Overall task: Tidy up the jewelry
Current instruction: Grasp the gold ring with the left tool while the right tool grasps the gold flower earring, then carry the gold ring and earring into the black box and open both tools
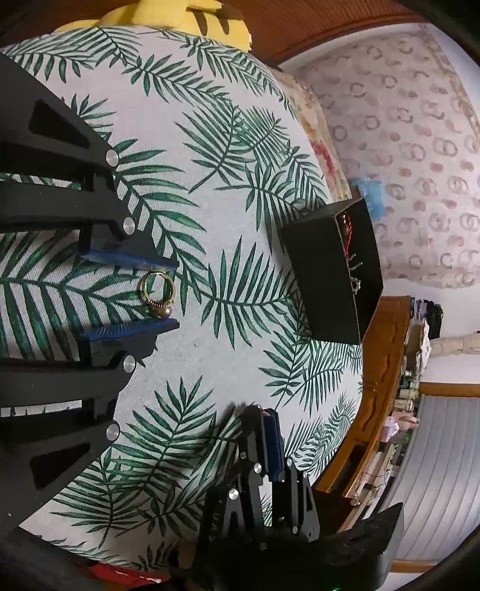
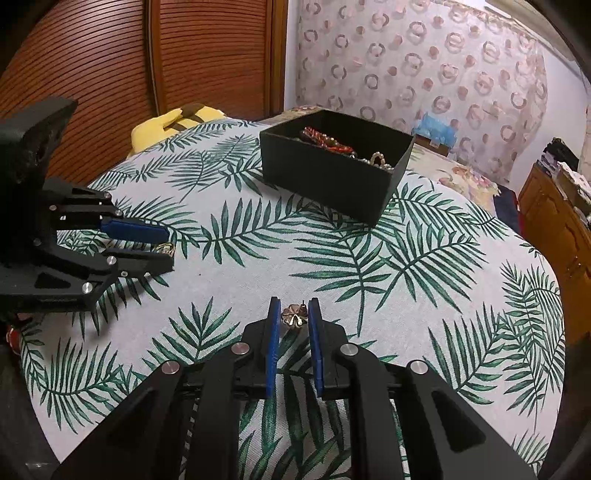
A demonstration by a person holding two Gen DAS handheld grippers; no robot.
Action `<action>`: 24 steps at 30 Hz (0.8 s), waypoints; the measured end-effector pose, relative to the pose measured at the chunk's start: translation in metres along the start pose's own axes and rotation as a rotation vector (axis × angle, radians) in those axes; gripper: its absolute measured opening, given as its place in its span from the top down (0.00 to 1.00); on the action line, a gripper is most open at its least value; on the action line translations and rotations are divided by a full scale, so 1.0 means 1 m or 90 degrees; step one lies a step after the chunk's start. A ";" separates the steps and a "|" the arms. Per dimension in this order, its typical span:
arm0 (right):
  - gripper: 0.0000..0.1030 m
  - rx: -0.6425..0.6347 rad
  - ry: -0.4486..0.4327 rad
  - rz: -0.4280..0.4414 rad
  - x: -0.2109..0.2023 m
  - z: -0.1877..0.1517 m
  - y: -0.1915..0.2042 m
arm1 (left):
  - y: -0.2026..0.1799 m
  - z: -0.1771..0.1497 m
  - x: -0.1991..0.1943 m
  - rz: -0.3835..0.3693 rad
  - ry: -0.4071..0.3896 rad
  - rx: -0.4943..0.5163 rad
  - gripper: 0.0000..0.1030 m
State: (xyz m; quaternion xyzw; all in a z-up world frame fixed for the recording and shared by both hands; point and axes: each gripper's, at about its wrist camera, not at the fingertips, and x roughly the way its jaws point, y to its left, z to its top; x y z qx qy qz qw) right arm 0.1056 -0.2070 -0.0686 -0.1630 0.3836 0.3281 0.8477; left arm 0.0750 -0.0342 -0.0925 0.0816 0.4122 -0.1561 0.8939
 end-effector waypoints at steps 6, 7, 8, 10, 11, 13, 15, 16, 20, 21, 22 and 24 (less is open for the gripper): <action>0.84 0.001 -0.007 0.001 -0.003 0.002 0.001 | 0.002 -0.001 -0.003 -0.003 -0.005 -0.005 0.77; 0.84 0.000 -0.007 0.000 -0.003 0.002 0.001 | 0.003 -0.001 -0.004 -0.004 -0.008 -0.007 0.77; 0.84 -0.001 -0.007 0.000 -0.003 0.003 0.001 | 0.003 -0.001 -0.005 -0.006 -0.010 -0.009 0.77; 0.84 -0.002 -0.008 0.000 -0.003 0.004 0.002 | 0.004 0.001 -0.007 -0.007 -0.016 -0.011 0.77; 0.84 -0.002 -0.009 0.000 -0.003 0.005 0.002 | 0.003 0.003 -0.008 -0.006 -0.019 -0.011 0.77; 0.84 -0.002 -0.014 -0.001 -0.005 0.009 0.000 | 0.005 0.009 -0.010 -0.007 -0.027 -0.013 0.77; 0.84 0.000 -0.021 -0.001 -0.006 0.014 -0.003 | 0.007 0.015 -0.010 -0.006 -0.033 -0.015 0.77; 0.84 0.002 -0.028 -0.002 -0.008 0.020 -0.007 | 0.008 0.019 -0.010 -0.005 -0.037 -0.017 0.77; 0.84 0.002 -0.048 -0.005 -0.009 0.040 -0.016 | 0.014 0.038 -0.008 0.002 -0.052 -0.021 0.77; 0.84 0.001 -0.054 -0.006 -0.010 0.045 -0.019 | 0.015 0.043 -0.008 0.004 -0.057 -0.023 0.77; 0.84 0.002 -0.061 -0.007 -0.009 0.051 -0.023 | 0.018 0.050 -0.008 0.006 -0.063 -0.025 0.77; 0.84 0.005 -0.072 -0.006 -0.009 0.061 -0.030 | 0.022 0.060 -0.006 0.009 -0.069 -0.028 0.77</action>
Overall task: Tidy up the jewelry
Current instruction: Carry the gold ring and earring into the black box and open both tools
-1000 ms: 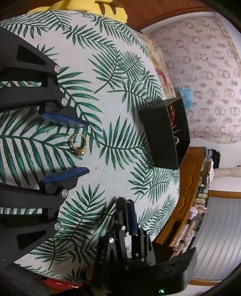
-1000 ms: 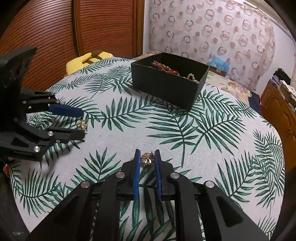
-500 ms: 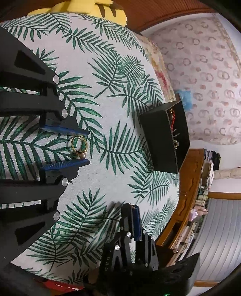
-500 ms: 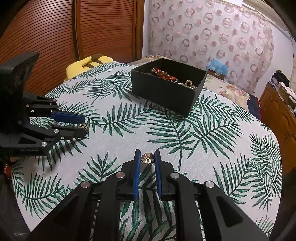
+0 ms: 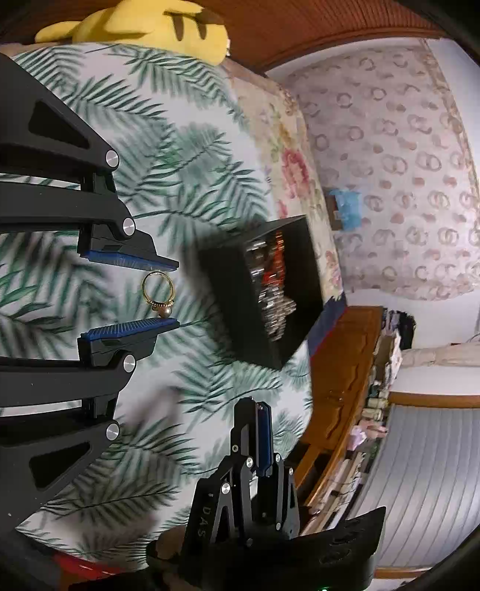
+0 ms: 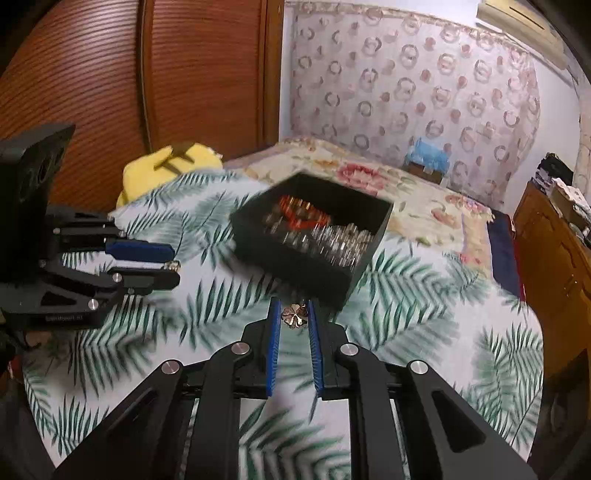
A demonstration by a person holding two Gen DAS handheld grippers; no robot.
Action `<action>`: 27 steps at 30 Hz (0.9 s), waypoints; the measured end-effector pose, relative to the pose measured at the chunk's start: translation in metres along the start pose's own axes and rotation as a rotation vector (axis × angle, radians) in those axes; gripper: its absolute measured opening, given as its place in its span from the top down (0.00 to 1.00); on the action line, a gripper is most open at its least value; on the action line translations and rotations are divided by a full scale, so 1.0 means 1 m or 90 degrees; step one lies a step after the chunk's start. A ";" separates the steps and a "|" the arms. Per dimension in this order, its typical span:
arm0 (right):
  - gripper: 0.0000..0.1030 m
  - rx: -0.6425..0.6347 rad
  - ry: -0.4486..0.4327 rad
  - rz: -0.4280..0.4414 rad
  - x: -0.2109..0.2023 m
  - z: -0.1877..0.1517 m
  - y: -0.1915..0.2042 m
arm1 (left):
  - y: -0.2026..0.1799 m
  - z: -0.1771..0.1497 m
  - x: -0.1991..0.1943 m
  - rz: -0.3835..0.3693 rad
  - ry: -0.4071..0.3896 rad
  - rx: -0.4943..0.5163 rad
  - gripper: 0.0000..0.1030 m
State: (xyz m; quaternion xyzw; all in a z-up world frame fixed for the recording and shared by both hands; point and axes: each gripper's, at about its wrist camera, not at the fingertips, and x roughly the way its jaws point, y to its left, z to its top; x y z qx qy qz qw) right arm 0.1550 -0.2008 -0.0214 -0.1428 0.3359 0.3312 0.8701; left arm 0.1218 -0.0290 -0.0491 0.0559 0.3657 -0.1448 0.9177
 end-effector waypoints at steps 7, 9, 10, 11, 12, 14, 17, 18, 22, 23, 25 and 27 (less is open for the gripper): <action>0.84 0.018 -0.020 0.004 0.024 0.034 -0.028 | 0.015 0.036 0.016 0.012 -0.014 -0.007 0.77; 0.83 0.026 -0.022 0.012 0.031 0.041 -0.034 | 0.019 0.045 0.022 0.014 -0.016 -0.008 0.77; 0.83 0.031 -0.024 0.013 0.035 0.044 -0.038 | 0.021 0.049 0.025 0.016 -0.017 -0.009 0.77; 0.83 0.032 -0.026 0.014 0.038 0.047 -0.040 | 0.022 0.053 0.028 0.016 -0.017 -0.009 0.77; 0.83 0.033 -0.027 0.016 0.039 0.048 -0.040 | 0.023 0.055 0.030 0.016 -0.017 -0.010 0.77; 0.82 0.034 -0.024 0.016 0.043 0.051 -0.042 | 0.026 0.061 0.036 0.016 -0.016 -0.009 0.77; 0.75 0.034 -0.024 0.015 0.046 0.051 -0.044 | 0.028 0.067 0.043 0.015 -0.015 -0.010 0.77; 0.75 0.035 -0.023 0.015 0.046 0.052 -0.044 | 0.028 0.069 0.044 0.015 -0.015 -0.009 0.77; 0.75 0.029 -0.027 0.012 0.047 0.053 -0.045 | 0.031 0.076 0.053 0.013 -0.013 -0.013 0.76; 0.75 0.033 -0.027 0.014 0.048 0.053 -0.046 | 0.032 0.078 0.056 0.012 -0.012 -0.014 0.76; 0.75 0.039 -0.029 0.010 0.047 0.052 -0.049 | 0.032 0.081 0.061 0.014 -0.012 -0.017 0.76; 0.75 0.044 -0.035 0.007 0.044 0.050 -0.052 | 0.033 0.083 0.065 0.015 -0.009 -0.021 0.76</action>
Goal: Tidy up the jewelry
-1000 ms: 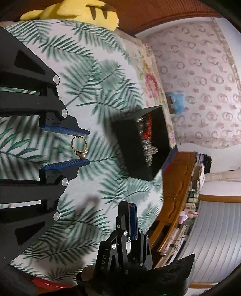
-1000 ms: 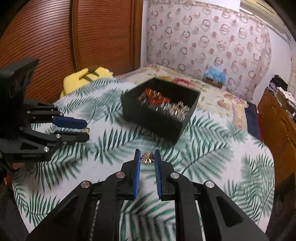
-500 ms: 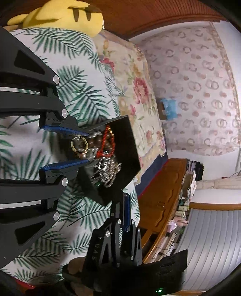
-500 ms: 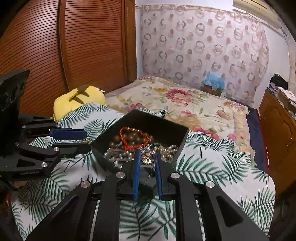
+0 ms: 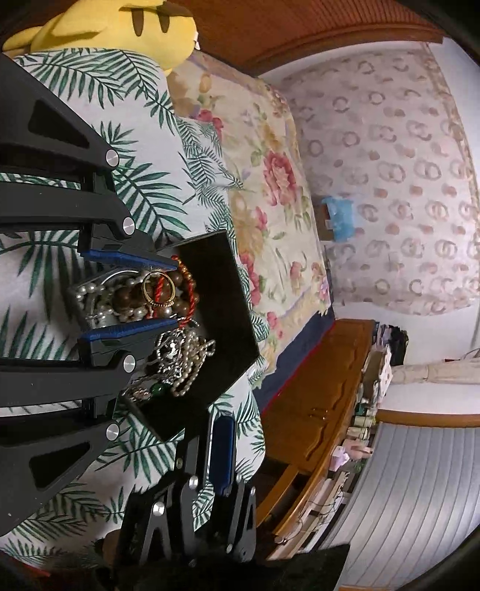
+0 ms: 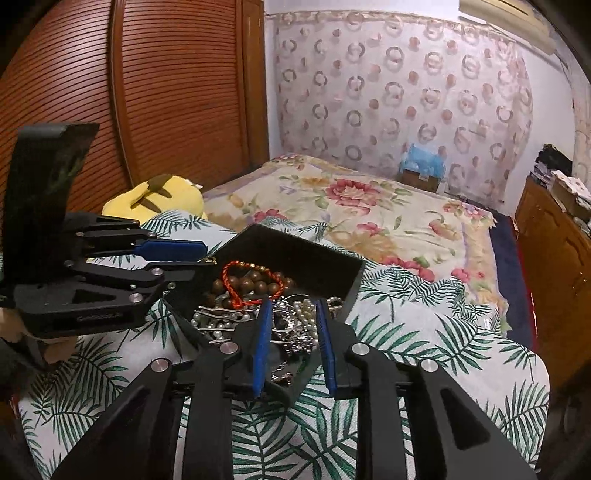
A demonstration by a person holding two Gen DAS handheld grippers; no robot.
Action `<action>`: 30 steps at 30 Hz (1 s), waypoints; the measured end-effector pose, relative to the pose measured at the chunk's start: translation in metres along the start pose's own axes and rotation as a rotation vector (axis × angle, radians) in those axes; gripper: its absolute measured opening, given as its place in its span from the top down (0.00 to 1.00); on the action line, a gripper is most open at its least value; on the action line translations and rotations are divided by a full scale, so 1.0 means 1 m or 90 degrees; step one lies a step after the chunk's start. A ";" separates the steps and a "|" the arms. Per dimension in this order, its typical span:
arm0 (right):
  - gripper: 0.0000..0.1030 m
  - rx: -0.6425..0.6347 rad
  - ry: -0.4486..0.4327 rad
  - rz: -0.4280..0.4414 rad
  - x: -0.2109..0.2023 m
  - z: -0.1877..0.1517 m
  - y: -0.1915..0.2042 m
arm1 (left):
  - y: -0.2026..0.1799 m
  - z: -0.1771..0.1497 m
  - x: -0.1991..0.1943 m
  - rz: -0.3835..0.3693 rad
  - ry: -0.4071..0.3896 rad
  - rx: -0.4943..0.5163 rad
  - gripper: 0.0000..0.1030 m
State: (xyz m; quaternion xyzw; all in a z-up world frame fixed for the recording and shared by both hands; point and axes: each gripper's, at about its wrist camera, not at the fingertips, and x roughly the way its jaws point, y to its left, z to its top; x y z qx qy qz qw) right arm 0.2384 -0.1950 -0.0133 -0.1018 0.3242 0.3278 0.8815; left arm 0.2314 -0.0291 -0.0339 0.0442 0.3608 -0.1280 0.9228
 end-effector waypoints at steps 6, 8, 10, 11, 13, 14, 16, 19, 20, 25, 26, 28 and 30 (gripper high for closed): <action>0.75 0.013 -0.008 -0.014 -0.009 -0.004 -0.003 | 0.002 -0.001 0.004 0.006 0.001 -0.014 0.75; 0.75 0.015 -0.011 -0.017 -0.012 -0.006 -0.003 | 0.003 -0.001 0.002 0.009 0.000 -0.019 0.66; 0.75 0.017 -0.013 -0.019 -0.017 -0.008 -0.002 | 0.003 -0.003 -0.002 0.015 -0.006 -0.021 0.61; 0.75 0.017 -0.014 -0.021 -0.019 -0.009 -0.002 | 0.002 -0.004 -0.003 0.018 -0.006 -0.022 0.61; 0.75 0.020 -0.017 -0.023 -0.023 -0.011 -0.001 | 0.001 -0.005 -0.008 0.022 -0.008 -0.026 0.57; 0.75 0.022 -0.019 -0.024 -0.027 -0.013 0.001 | 0.001 -0.006 -0.011 0.025 -0.010 -0.027 0.50; 0.75 0.027 -0.024 -0.030 -0.033 -0.015 0.004 | 0.000 -0.009 -0.018 0.034 -0.017 -0.028 0.40; 0.75 0.038 -0.032 -0.038 -0.043 -0.018 0.007 | -0.002 -0.015 -0.030 0.048 -0.026 -0.034 0.26; 0.75 0.042 -0.035 -0.042 -0.047 -0.019 0.009 | -0.002 -0.016 -0.034 0.052 -0.030 -0.036 0.20; 0.45 0.069 -0.061 -0.064 -0.071 -0.024 0.015 | -0.006 -0.027 -0.057 0.072 -0.045 -0.052 0.09; 0.42 0.073 -0.066 -0.068 -0.074 -0.025 0.016 | -0.007 -0.029 -0.062 0.076 -0.048 -0.054 0.08; 0.32 0.081 -0.078 -0.083 -0.085 -0.028 0.022 | -0.010 -0.035 -0.073 0.087 -0.056 -0.057 0.08; 0.26 0.089 -0.090 -0.094 -0.095 -0.032 0.026 | -0.012 -0.039 -0.082 0.092 -0.062 -0.060 0.08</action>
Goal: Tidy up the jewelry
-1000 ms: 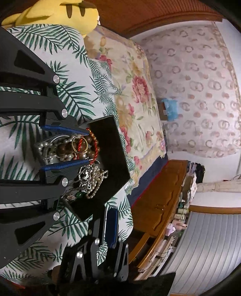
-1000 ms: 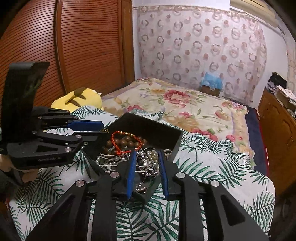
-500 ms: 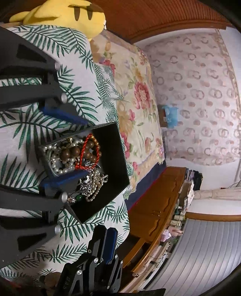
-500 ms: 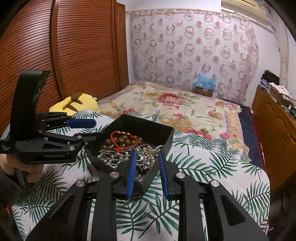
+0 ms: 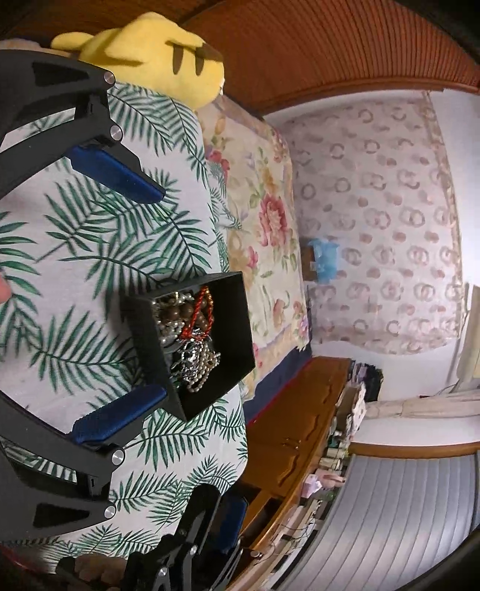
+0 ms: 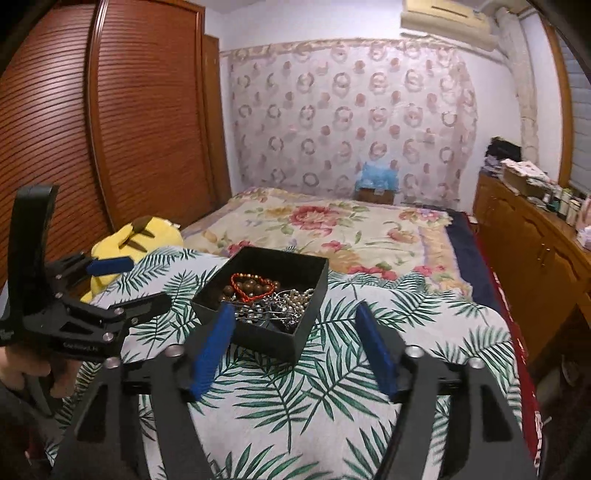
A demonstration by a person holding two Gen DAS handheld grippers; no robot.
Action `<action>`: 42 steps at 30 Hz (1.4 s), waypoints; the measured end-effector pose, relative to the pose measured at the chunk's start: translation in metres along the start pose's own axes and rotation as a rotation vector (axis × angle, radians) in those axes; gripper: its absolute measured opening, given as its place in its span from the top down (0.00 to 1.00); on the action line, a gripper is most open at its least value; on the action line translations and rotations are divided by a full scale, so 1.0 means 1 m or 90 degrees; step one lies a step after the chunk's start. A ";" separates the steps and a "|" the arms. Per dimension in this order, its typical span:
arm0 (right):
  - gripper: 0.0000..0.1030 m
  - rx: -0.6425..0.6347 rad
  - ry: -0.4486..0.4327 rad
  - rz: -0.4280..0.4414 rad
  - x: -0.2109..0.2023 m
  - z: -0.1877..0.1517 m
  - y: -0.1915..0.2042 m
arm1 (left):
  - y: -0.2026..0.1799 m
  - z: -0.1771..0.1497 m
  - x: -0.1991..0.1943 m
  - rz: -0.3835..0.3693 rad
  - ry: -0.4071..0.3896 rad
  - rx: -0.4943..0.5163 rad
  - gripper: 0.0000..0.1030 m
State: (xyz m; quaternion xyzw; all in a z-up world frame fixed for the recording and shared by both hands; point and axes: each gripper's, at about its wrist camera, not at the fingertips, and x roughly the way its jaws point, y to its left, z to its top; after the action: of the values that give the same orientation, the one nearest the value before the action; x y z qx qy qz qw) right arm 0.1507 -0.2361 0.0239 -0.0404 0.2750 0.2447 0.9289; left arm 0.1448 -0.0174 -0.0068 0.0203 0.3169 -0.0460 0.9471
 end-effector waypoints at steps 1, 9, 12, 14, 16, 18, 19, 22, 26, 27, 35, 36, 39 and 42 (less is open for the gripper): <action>0.23 0.006 -0.006 -0.002 -0.007 -0.002 0.001 | 0.000 -0.002 -0.006 0.003 -0.004 -0.002 0.08; 0.05 0.013 -0.044 -0.028 -0.046 -0.009 0.014 | -0.001 -0.010 -0.048 0.013 -0.032 -0.017 0.08; 0.03 0.018 -0.055 -0.041 -0.056 -0.010 0.016 | 0.001 -0.010 -0.062 0.017 -0.044 -0.029 0.08; 0.03 0.025 -0.063 -0.053 -0.063 -0.012 0.016 | 0.002 -0.011 -0.071 0.022 -0.052 -0.036 0.08; 0.03 0.032 -0.071 -0.058 -0.070 -0.013 0.017 | 0.004 -0.013 -0.078 0.030 -0.060 -0.038 0.08; 0.03 0.040 -0.080 -0.065 -0.076 -0.013 0.016 | 0.003 -0.015 -0.083 0.035 -0.065 -0.038 0.08; 0.03 0.044 -0.085 -0.069 -0.079 -0.013 0.016 | 0.003 -0.016 -0.086 0.035 -0.068 -0.039 0.08; 0.03 0.053 -0.093 -0.080 -0.086 -0.017 0.014 | 0.004 -0.020 -0.091 0.032 -0.072 -0.040 0.08; 0.03 0.062 -0.096 -0.086 -0.089 -0.020 0.010 | 0.006 -0.024 -0.095 0.034 -0.076 -0.044 0.08; 0.03 0.064 -0.095 -0.086 -0.089 -0.021 0.009 | 0.006 -0.025 -0.095 0.034 -0.077 -0.045 0.08; 0.03 0.070 -0.092 -0.083 -0.086 -0.027 0.007 | 0.006 -0.028 -0.094 0.039 -0.076 -0.047 0.08; 0.03 0.069 -0.092 -0.084 -0.087 -0.028 0.007 | 0.006 -0.028 -0.094 0.040 -0.077 -0.046 0.08; 0.03 0.070 -0.092 -0.083 -0.086 -0.028 0.008 | 0.006 -0.029 -0.096 0.042 -0.079 -0.043 0.08; 0.03 0.069 -0.092 -0.082 -0.084 -0.029 0.009 | 0.006 -0.030 -0.096 0.041 -0.079 -0.043 0.08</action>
State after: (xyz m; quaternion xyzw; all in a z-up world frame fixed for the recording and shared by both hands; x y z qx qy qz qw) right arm 0.0711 -0.2709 0.0440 0.0104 0.2173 0.1715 0.9609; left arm 0.0516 -0.0019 0.0273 -0.0046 0.2578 -0.0059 0.9662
